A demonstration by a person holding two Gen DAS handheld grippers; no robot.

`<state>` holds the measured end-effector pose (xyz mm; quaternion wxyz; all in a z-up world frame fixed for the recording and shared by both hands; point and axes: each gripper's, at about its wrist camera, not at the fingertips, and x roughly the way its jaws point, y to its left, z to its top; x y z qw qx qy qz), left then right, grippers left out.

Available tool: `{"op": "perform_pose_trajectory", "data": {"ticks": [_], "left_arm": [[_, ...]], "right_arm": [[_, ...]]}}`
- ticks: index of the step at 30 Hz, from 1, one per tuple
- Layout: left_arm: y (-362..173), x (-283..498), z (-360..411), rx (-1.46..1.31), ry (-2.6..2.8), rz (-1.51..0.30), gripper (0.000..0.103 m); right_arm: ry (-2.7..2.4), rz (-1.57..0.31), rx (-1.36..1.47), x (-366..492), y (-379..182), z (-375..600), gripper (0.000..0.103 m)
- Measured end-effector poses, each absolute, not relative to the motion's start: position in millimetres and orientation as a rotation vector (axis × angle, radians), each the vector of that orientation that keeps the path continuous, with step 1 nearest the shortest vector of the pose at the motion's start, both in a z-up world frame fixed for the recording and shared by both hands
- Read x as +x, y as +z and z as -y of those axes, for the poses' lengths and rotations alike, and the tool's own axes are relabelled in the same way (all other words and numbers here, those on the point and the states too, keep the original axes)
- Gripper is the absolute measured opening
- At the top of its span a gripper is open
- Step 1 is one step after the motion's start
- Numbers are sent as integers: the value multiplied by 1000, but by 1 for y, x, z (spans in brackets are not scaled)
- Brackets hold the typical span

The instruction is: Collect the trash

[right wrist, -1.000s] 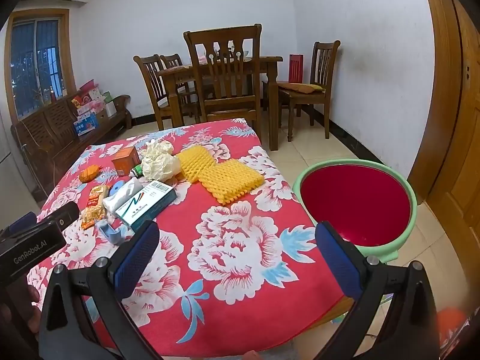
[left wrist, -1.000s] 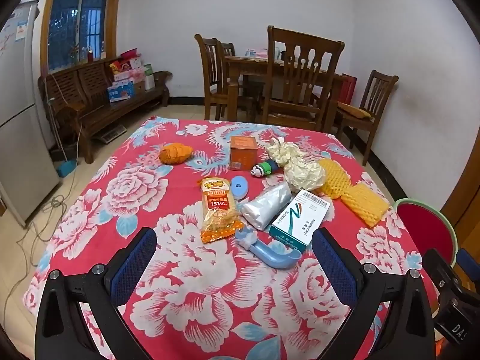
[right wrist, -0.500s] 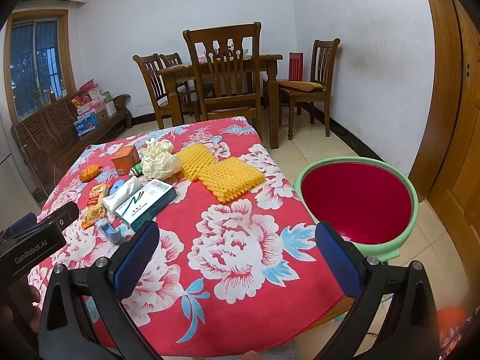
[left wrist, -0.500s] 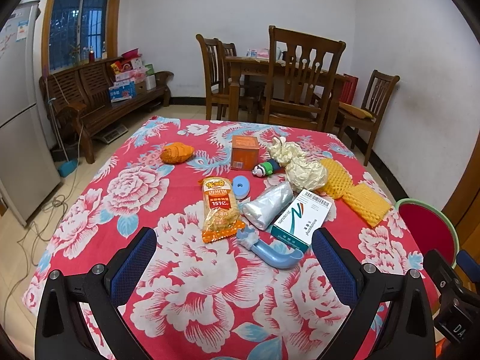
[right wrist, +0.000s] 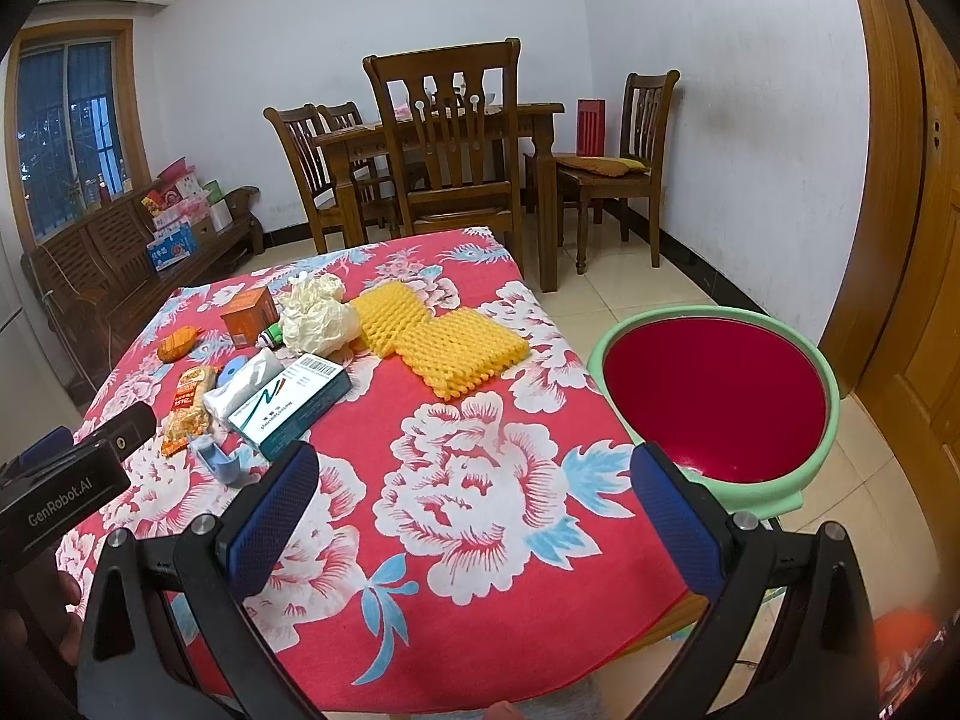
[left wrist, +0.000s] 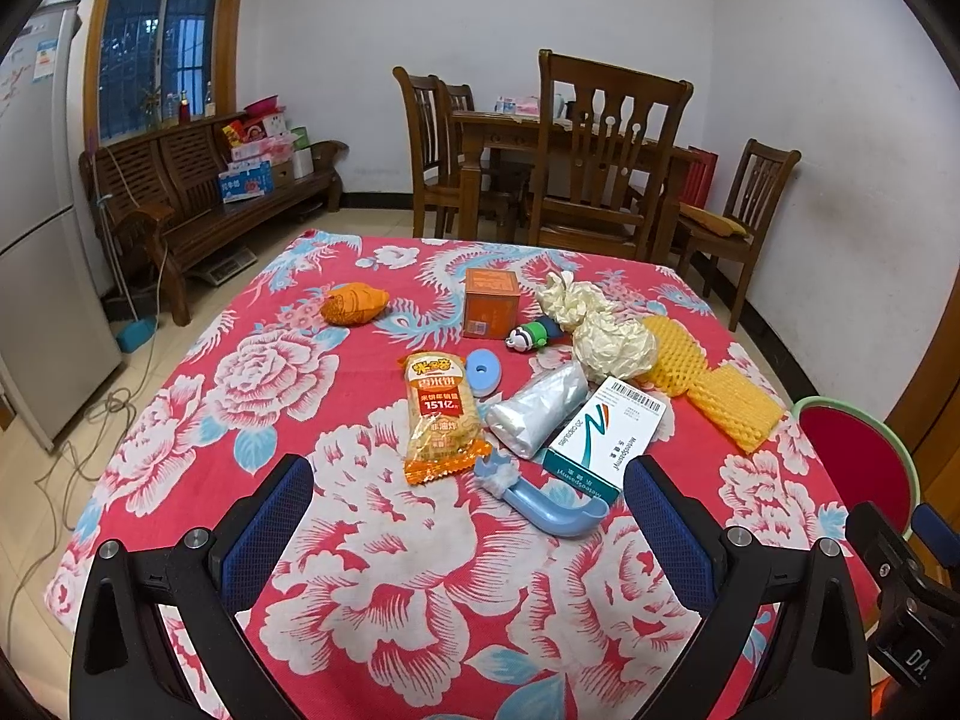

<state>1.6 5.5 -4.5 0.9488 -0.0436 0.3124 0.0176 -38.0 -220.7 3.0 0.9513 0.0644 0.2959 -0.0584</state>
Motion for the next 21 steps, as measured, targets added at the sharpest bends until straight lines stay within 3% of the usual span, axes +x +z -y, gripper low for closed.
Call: {"op": "perform_pose_trajectory", "data": {"ticks": [21], "left_arm": [[-4, 2, -5, -87, 36, -637, 103]], "right_arm": [[-117, -612, 140, -38, 0, 220, 102]]}}
